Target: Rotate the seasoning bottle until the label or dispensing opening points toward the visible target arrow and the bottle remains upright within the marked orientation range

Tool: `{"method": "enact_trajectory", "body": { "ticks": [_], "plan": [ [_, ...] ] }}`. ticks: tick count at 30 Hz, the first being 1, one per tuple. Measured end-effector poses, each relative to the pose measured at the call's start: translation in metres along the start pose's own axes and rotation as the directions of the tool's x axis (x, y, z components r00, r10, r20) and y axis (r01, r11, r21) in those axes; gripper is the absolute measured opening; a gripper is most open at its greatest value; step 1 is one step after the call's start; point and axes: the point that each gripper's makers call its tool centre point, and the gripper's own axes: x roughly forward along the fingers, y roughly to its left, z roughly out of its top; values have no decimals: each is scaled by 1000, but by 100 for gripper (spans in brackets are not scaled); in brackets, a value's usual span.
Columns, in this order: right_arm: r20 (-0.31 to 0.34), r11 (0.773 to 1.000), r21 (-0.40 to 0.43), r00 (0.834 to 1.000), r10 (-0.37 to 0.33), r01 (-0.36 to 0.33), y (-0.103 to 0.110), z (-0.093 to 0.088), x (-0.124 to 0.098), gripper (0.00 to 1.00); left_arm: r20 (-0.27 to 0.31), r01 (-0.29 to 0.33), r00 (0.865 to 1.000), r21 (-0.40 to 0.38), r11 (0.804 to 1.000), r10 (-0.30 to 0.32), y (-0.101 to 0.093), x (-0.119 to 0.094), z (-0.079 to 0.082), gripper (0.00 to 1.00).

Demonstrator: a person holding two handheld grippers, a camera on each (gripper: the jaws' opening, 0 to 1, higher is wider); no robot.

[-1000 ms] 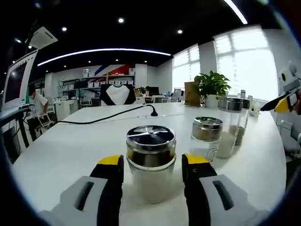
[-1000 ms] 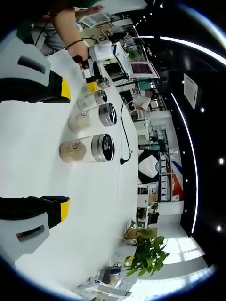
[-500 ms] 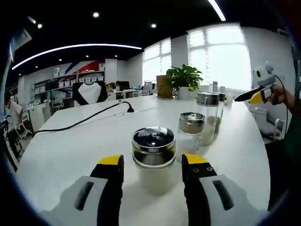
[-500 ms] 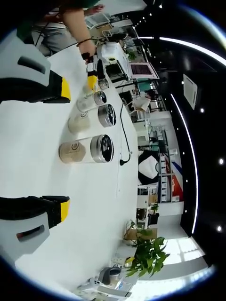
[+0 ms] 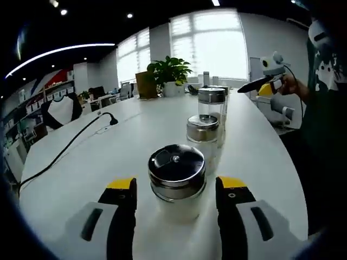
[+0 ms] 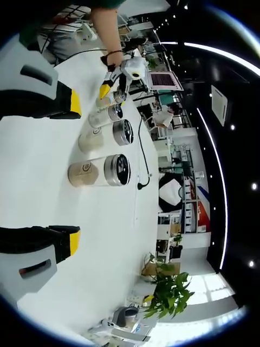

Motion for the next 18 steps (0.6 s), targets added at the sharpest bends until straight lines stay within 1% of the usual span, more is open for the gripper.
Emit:
{"method": "enact_trajectory", "body": {
  "ticks": [4, 6, 7, 8, 9, 11, 18],
  "plan": [
    [1, 1000, 0, 1000, -6, 6, -2, 1, -1, 82, 16, 25, 1000, -13, 1000, -25, -4, 2, 1, 56],
    [0, 1000, 0, 1000, -6, 6, -3, 1, -1, 82, 32, 42, 999, -22, 999, -41, -7, 3, 2, 47],
    [-1, 1000, -1, 1000, -6, 6, -3, 0, -1, 82, 43, 69, 997, -40, 997, -68, -13, 3, 3, 39],
    [-1, 1000, -1, 1000, -6, 6, -2, 0, -1, 82, 12, 88, 996, -40, 995, -88, -16, 0, -3, 38],
    [-2, 1000, 0, 1000, -4, 4, -2, 0, 0, 82, 36, 59, 998, -7, 998, -59, -11, 1, 0, 37],
    [-3, 1000, 2, 1000, -3, 3, -1, 0, 0, 82, 31, 57, 998, -13, 998, -56, -13, 2, 0, 37],
    [-3, 1000, 4, 1000, 0, 0, 0, -1, 0, 82, 23, 46, 999, -4, 999, -46, -11, 4, 0, 37]
  ]
}}
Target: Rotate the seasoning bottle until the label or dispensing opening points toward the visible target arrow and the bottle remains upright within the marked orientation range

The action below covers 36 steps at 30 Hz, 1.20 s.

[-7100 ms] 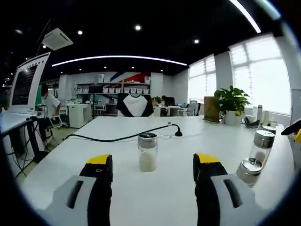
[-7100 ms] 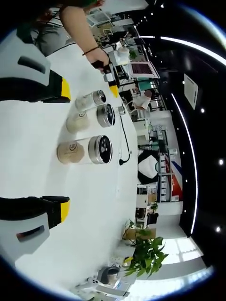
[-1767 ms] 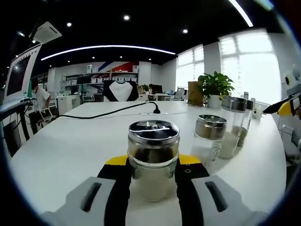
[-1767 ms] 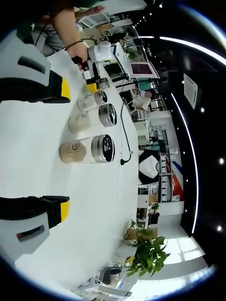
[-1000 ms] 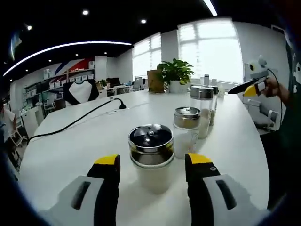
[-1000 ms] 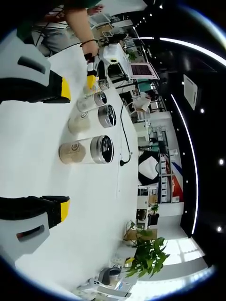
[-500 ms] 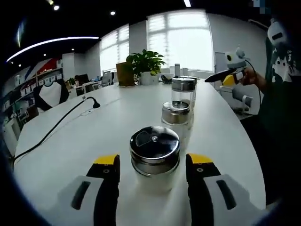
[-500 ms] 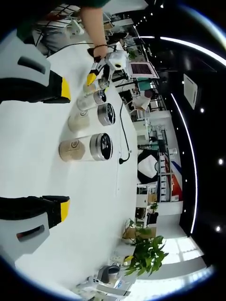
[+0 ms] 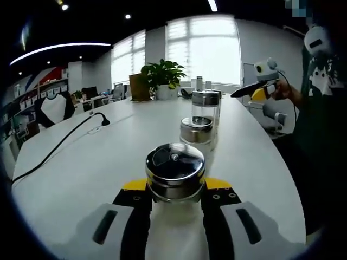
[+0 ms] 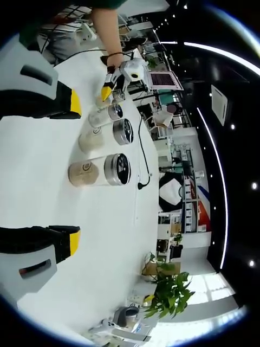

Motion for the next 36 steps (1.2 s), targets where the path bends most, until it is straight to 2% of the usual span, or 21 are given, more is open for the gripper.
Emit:
{"method": "enact_trajectory", "body": {
  "ticks": [12, 23, 27, 32, 36],
  "plan": [
    [-3, 1000, 1, 1000, 0, 0, 0, -1, 0, 82, 21, -52, 998, -20, 998, 52, 4, 3, 1, 37],
    [-3, 1000, 6, 1000, 1, -1, 0, -3, -1, 82, 46, -145, 988, -58, 988, 147, 7, 1, 0, 37],
    [-1, 1000, 7, 1000, 2, -2, 0, -2, -1, 82, 48, -190, 980, -76, 979, 194, 9, 1, 0, 37],
    [-2, 1000, 10, 1000, 2, -2, -1, -3, -2, 82, 57, -257, 963, -106, 961, 264, 11, -1, -1, 37],
    [-3, 1000, 12, 1000, 1, -1, -1, -4, -2, 81, 62, -321, 942, -134, 938, 331, 15, -3, -1, 37]
  ]
}}
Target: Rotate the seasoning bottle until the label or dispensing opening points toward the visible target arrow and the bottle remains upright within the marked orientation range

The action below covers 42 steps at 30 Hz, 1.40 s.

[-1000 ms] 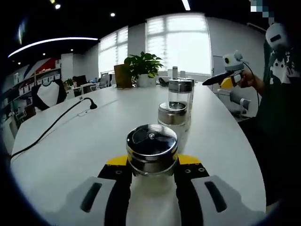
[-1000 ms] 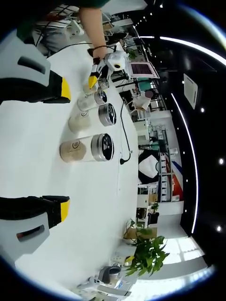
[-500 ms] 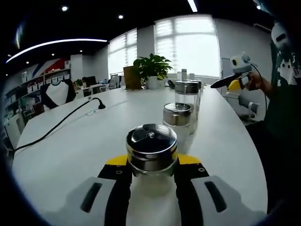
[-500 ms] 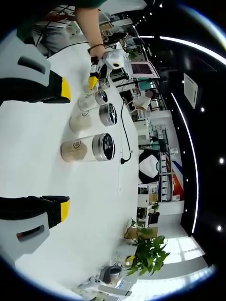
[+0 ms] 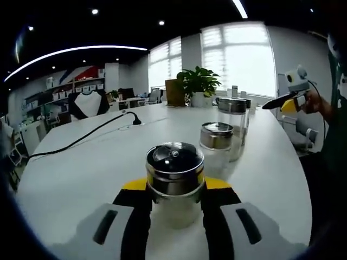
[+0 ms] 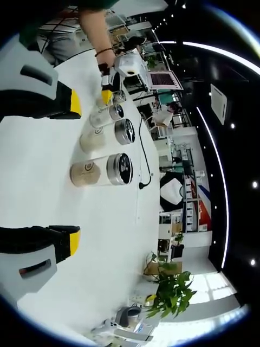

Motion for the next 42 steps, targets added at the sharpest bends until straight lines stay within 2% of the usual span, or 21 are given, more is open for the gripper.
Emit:
{"method": "enact_trajectory", "body": {
  "ticks": [9, 21, 28, 30, 33, 35, 39, 42],
  "plan": [
    [1, 1000, -2, 1000, 2, -2, 1, 1, 1, 81, 21, -118, 993, -51, 992, 119, 8, -1, 0, 37],
    [6, 1000, -1, 1000, 5, -5, 1, 2, 2, 81, -9, -262, 965, -112, 959, 262, 14, -3, -2, 37],
    [1, 1000, 1, 1000, 3, -3, 1, 0, 2, 81, -10, -352, 935, -144, 925, 354, 18, -6, -3, 37],
    [0, 1000, 3, 1000, 3, -3, 1, 0, 2, 81, -22, -386, 922, -139, 912, 387, 19, -7, -3, 37],
    [-1, 1000, 2, 1000, -1, 1, 0, -1, 3, 81, -17, -401, 915, -150, 904, 404, 21, -7, -3, 37],
    [-3, 1000, 7, 1000, 2, -2, 1, -1, 4, 81, -29, -440, 897, -141, 887, 440, 22, -7, -3, 37],
    [-5, 1000, 1, 1000, 7, -7, 3, -1, 4, 81, -43, -477, 878, -145, 867, 476, 23, -7, -4, 37],
    [-4, 1000, 4, 1000, 9, -8, 4, -1, 3, 81, -57, -518, 855, -155, 841, 516, 24, -9, -5, 37]
  ]
}}
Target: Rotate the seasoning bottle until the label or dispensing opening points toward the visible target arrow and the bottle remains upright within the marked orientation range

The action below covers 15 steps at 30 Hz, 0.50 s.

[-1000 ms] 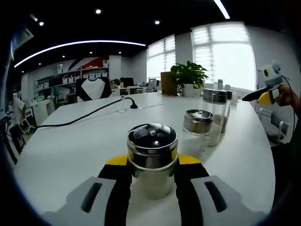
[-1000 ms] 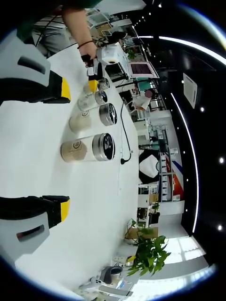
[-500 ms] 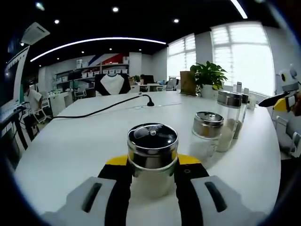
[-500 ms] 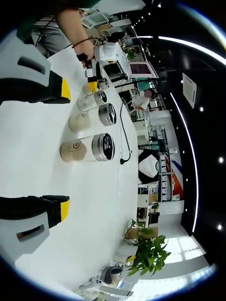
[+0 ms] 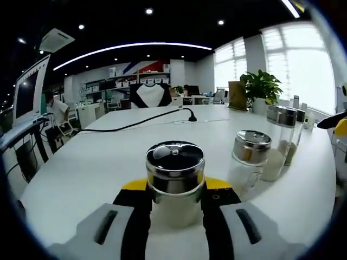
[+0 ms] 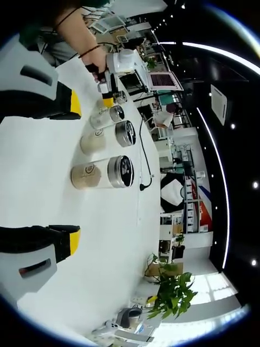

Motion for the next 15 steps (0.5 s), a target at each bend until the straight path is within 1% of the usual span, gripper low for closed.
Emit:
{"method": "enact_trajectory", "body": {
  "ticks": [3, 7, 9, 15],
  "plan": [
    [0, 1000, 2, 1000, 0, 0, 0, 0, 0, 81, -5, -21, 1000, -5, 1000, 21, 0, 0, 0, 37],
    [-2, 1000, 3, 1000, -2, 2, 1, -1, -1, 81, -19, -67, 998, -6, 998, 67, 1, 0, -1, 37],
    [-1, 1000, 5, 1000, -2, 2, 1, -1, -2, 81, -40, -96, 995, -6, 995, 96, 2, -1, -2, 37],
    [-3, 1000, 6, 1000, 0, 0, 2, -2, -2, 81, -41, -121, 992, -17, 992, 120, 5, 0, -3, 37]
  ]
}}
